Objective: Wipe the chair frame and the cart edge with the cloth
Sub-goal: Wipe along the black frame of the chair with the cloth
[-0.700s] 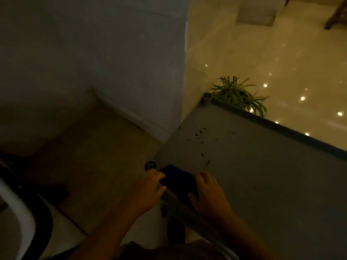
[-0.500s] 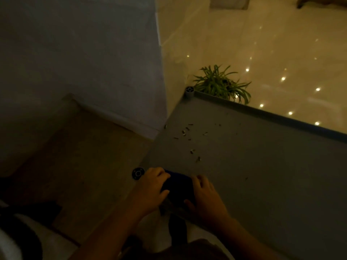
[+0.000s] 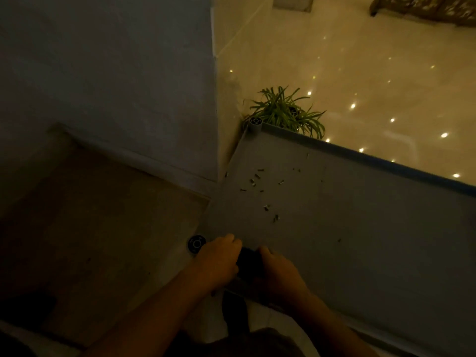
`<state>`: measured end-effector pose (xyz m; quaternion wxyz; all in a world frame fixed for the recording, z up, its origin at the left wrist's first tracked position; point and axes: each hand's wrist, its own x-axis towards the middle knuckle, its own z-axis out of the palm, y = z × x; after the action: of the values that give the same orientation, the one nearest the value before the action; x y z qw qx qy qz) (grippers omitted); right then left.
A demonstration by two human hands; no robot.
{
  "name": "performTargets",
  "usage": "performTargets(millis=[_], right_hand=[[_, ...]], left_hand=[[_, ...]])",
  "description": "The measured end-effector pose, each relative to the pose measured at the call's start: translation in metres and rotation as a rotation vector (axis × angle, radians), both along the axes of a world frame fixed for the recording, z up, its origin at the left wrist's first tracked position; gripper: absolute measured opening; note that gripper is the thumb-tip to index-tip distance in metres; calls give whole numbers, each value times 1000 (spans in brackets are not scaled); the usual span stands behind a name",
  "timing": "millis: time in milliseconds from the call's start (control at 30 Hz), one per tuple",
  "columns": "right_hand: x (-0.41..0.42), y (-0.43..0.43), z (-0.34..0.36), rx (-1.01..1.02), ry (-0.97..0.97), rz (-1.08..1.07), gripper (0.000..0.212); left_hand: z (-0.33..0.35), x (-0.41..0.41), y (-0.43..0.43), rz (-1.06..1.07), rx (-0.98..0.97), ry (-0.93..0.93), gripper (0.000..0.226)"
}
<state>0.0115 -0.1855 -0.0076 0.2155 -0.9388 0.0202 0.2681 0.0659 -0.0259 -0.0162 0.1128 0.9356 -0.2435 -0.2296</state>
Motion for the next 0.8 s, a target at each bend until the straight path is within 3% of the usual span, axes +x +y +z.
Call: performTargets(millis=[167,300,400,533,667,800], right_hand=[[11,14,16,79,-66,-6,31],[33,41,35,132,-138,57,31],[52,78,42,170,-155,172,36],[68,140,42,213,-170,376,27],[70,203,36,293,-142,631,39],[48,258,29,445,-37,863,47]], left_hand=[[17,9,27,60,-151,-36,20],[35,13,62,225,-274,-53,16],[49,6,101,429,-343,-57,15],[57,-22,155,757,-432,-44,11],[59,-73,200,1060,-395,-100,27],[60,-137,231,1308,-370,-84,9]])
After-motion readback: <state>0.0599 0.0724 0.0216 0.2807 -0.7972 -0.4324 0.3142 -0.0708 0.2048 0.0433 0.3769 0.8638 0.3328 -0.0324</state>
